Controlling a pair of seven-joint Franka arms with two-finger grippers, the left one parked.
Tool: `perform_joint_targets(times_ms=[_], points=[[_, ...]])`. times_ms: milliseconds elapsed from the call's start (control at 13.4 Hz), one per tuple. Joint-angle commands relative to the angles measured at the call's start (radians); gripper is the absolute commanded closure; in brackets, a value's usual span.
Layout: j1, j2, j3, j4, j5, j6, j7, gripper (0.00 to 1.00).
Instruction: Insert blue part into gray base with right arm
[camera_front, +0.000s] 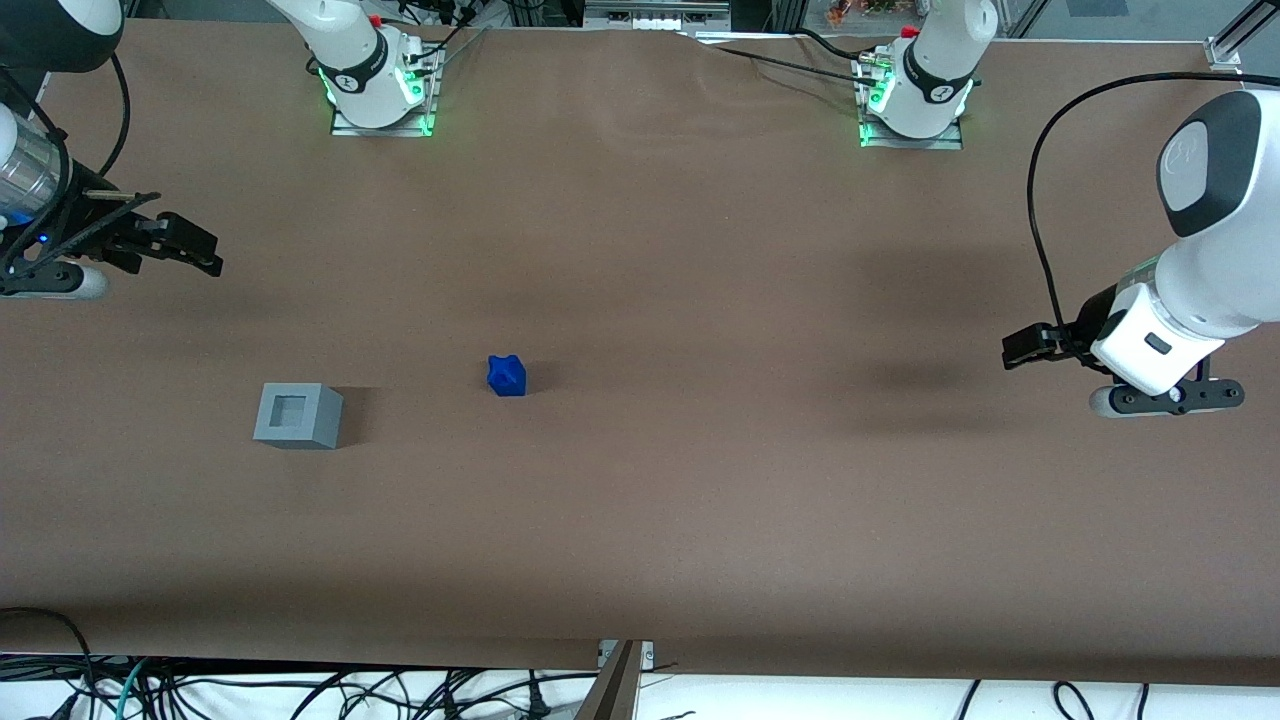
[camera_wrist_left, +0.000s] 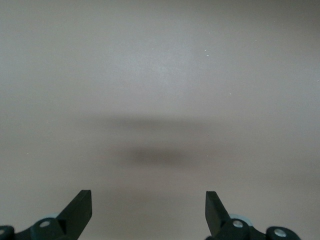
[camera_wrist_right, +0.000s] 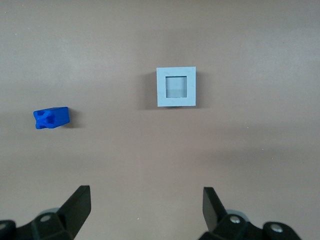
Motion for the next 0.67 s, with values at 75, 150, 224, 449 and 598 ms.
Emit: perform_joint_targets(times_ms=[75,150,224,449,598], points=[[0.003,-0.018,0.008,-0.005,0.003,-0.013,0.058,0.01],[0.003,-0.018,0.011,-0.005,0.003,-0.013,0.059,0.01],[0.003,-0.018,0.013,-0.003,0.004,-0.011,0.059,0.01],[0.003,-0.015,0.014,0.003,0.007,-0.011,0.059,0.01],[0.003,-0.012,0.014,0.005,0.01,-0.011,0.059,0.01]])
